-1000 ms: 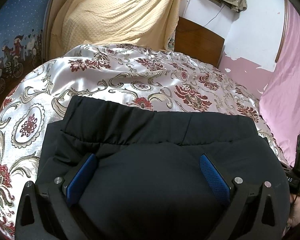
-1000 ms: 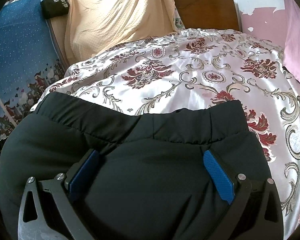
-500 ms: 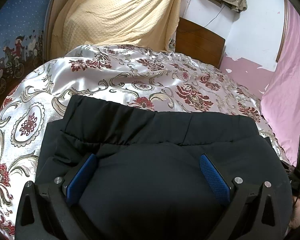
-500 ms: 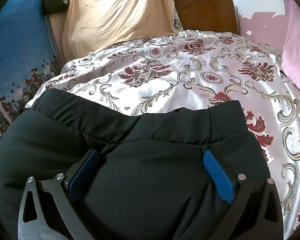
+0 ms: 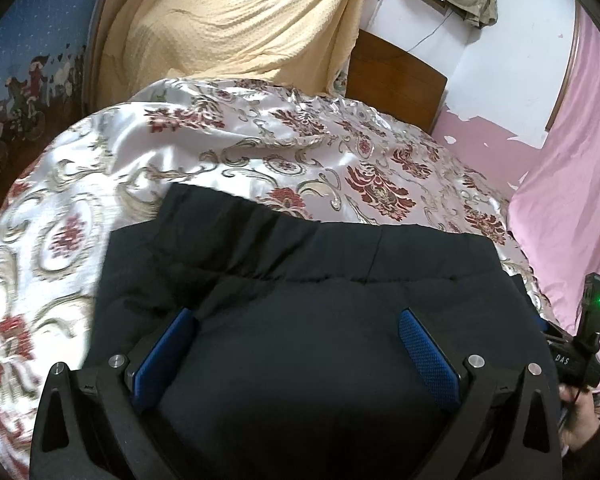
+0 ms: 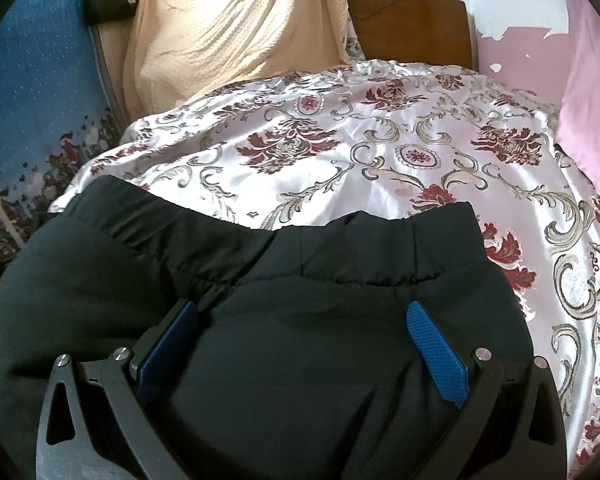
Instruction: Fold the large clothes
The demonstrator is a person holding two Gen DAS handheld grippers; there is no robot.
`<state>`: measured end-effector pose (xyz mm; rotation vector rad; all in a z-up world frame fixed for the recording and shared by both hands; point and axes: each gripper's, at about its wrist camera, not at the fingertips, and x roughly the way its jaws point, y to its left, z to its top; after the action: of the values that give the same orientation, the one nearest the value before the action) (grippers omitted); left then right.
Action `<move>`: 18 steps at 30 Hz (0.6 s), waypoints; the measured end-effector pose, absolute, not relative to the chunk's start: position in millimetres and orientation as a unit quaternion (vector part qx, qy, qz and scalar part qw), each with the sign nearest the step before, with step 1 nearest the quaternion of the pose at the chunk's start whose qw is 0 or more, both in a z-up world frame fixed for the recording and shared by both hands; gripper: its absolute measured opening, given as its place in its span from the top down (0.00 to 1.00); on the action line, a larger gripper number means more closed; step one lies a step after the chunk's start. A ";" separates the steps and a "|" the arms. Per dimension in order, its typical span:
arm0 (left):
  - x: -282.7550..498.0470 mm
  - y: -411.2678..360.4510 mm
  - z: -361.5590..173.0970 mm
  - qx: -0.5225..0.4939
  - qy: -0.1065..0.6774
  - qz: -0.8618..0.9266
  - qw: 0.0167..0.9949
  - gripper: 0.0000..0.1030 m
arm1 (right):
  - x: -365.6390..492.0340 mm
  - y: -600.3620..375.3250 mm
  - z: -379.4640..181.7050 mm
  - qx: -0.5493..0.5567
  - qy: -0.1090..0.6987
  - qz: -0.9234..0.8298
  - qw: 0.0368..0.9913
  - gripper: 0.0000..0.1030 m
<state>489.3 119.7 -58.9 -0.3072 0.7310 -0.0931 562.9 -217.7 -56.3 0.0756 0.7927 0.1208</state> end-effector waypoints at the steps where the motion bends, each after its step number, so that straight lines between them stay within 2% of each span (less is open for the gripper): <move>1: 484.5 124.0 -55.9 -0.149 0.356 -0.043 0.921 0.00 | 559.2 -221.4 -53.7 0.042 0.386 0.066 0.919 0.02; 8: 455.9 173.1 -51.0 -0.146 0.397 -0.030 0.906 0.00 | 528.0 -254.4 -37.4 0.033 0.394 0.085 0.914 0.02; 13: 456.4 206.5 -78.2 -0.222 0.446 -0.057 0.865 0.00 | 515.1 -292.2 -36.8 0.018 0.417 0.059 0.907 0.02; 18: 457.5 214.2 -94.0 -0.263 0.440 -0.102 0.853 0.00 | 514.7 -321.5 -47.0 0.046 0.432 0.056 0.899 0.02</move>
<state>457.5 214.2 -94.0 -0.5529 0.9250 -0.2157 514.7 -321.5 -47.0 0.0946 0.8950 0.1168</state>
